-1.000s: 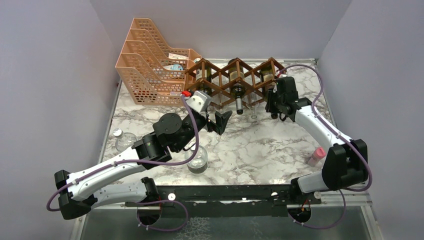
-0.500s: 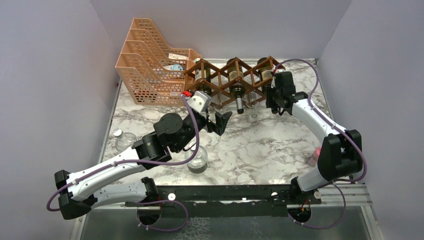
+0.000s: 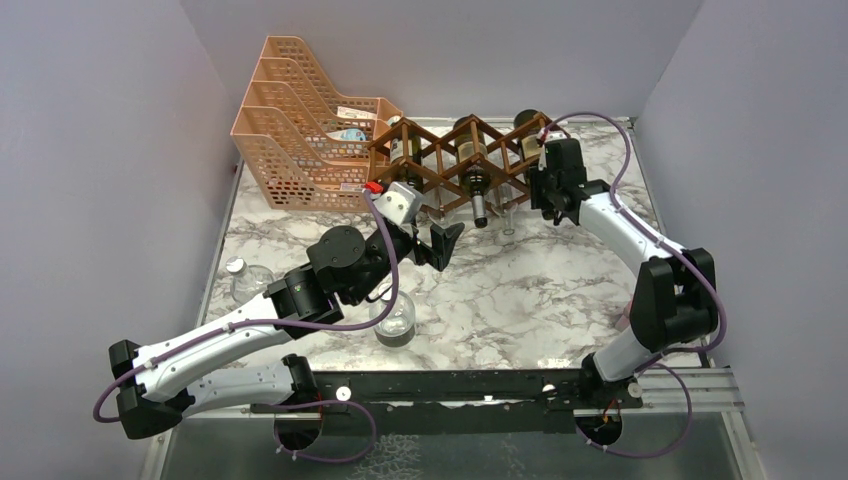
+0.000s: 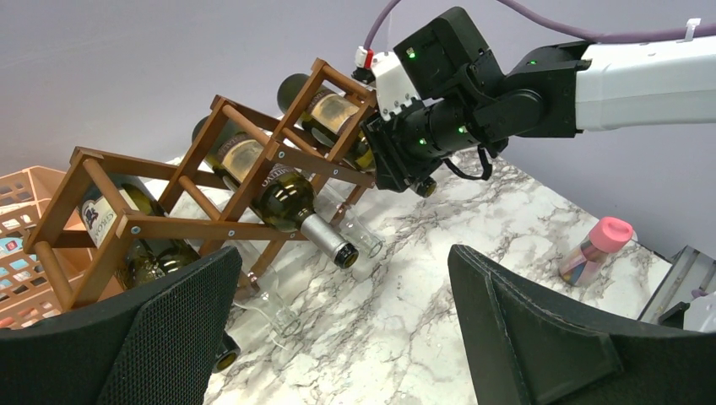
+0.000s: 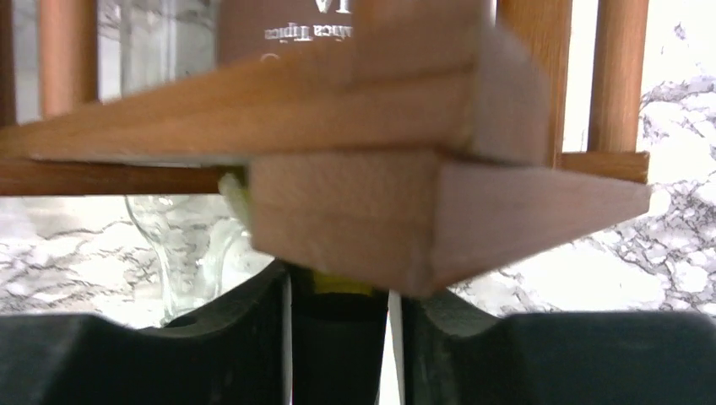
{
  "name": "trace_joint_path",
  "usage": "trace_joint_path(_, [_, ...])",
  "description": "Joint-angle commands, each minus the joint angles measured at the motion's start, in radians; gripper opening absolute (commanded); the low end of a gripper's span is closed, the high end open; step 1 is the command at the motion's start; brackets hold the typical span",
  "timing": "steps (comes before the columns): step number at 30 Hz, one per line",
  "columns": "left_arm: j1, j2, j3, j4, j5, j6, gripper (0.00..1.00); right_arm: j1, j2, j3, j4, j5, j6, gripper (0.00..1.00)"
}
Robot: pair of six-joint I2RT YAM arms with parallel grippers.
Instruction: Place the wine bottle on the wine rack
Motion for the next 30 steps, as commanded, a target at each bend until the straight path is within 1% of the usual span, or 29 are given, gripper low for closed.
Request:
trace_joint_path(1, [0.001,-0.006,0.028,0.009,0.008,-0.013,0.99,0.009,-0.003,0.056,0.133,0.012,-0.034,0.45])
trace_joint_path(2, [0.001,-0.006,0.029,0.008,0.008,-0.013,0.99,0.009,-0.005,0.059,0.126,0.016,-0.027,0.5])
trace_joint_path(3, [0.0,-0.006,0.03,0.007,0.008,-0.013,0.99,0.009,-0.007,0.065,0.109,0.026,-0.013,0.6])
trace_joint_path(5, [0.001,-0.005,0.032,0.005,0.007,-0.014,0.99,0.008,-0.02,0.071,0.086,0.013,0.003,0.74])
trace_joint_path(6, [0.001,-0.006,0.032,0.005,0.007,-0.011,0.99,0.009,-0.031,0.072,0.076,0.005,0.009,0.77])
trace_joint_path(7, [0.0,-0.006,0.032,0.005,0.005,-0.009,0.99,0.009,-0.044,0.071,0.065,-0.004,0.016,0.79])
trace_joint_path(15, [0.001,-0.013,0.043,0.006,-0.02,0.022,0.99,0.009,-0.199,0.043,-0.014,-0.054,0.049,0.8])
trace_joint_path(20, [0.001,-0.019,0.06,0.005,-0.037,0.048,0.99,0.009,-0.3,0.046,-0.074,-0.16,0.076,0.8])
trace_joint_path(22, [0.002,-0.024,0.068,0.004,-0.049,0.059,0.99,0.009,-0.338,0.039,-0.089,-0.231,0.095,0.8])
trace_joint_path(27, [0.001,-0.054,0.074,0.001,-0.073,0.084,0.99,0.01,-0.397,0.02,-0.119,-0.503,0.084,0.79])
trace_joint_path(30, [0.001,-0.076,0.071,0.0,-0.087,0.085,0.99,0.011,-0.42,-0.003,-0.113,-0.637,0.086,0.78])
